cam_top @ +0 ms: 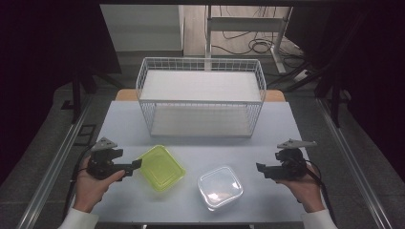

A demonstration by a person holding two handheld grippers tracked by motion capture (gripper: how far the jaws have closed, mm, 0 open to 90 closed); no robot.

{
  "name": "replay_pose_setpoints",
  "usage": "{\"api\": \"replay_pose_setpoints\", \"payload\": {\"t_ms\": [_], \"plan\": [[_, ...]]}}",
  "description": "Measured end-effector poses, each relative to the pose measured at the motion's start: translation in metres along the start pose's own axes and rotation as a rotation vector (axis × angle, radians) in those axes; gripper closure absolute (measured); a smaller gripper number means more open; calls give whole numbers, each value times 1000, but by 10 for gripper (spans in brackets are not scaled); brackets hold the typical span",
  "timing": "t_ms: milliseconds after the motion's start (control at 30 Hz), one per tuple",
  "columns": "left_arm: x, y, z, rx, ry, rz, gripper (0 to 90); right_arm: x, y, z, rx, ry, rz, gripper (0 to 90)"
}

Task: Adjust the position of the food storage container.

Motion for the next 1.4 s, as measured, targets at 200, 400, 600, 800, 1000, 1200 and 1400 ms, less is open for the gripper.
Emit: {"api": "replay_pose_setpoints", "payload": {"t_ms": [200, 400, 600, 800, 1000, 1200, 1400], "plan": [[0, 1, 2, -6, -15, -16, 153, 0, -2, 0, 2, 13, 6, 164], [4, 8, 0, -24, -22, 3, 161, -2, -2, 1, -4, 24, -3, 164], [7, 12, 2, -60, -46, 13, 167, -5, -2, 3, -9, 35, -4, 165], [9, 12, 4, -107, -74, 25, 202, -6, -2, 4, -17, 41, -3, 165], [18, 10, 14, -179, -111, 73, 221, -8, -6, 10, -36, 48, -6, 164], [20, 8, 24, -222, -137, 72, 278, -9, -8, 11, -43, 44, -11, 164], [21, 7, 38, -289, -138, 98, 382, -10, -8, 10, -42, 45, -16, 164]]}}
Point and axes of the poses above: each handheld gripper's, and its own axes: y roughly backward along the jaws, z roughly out of its underside, x roughly to its right, the point moved 9 cm from there along -y, roughly forward along the jaws, and after that the axes turned 6 degrees about z, right-handed, at the moved point
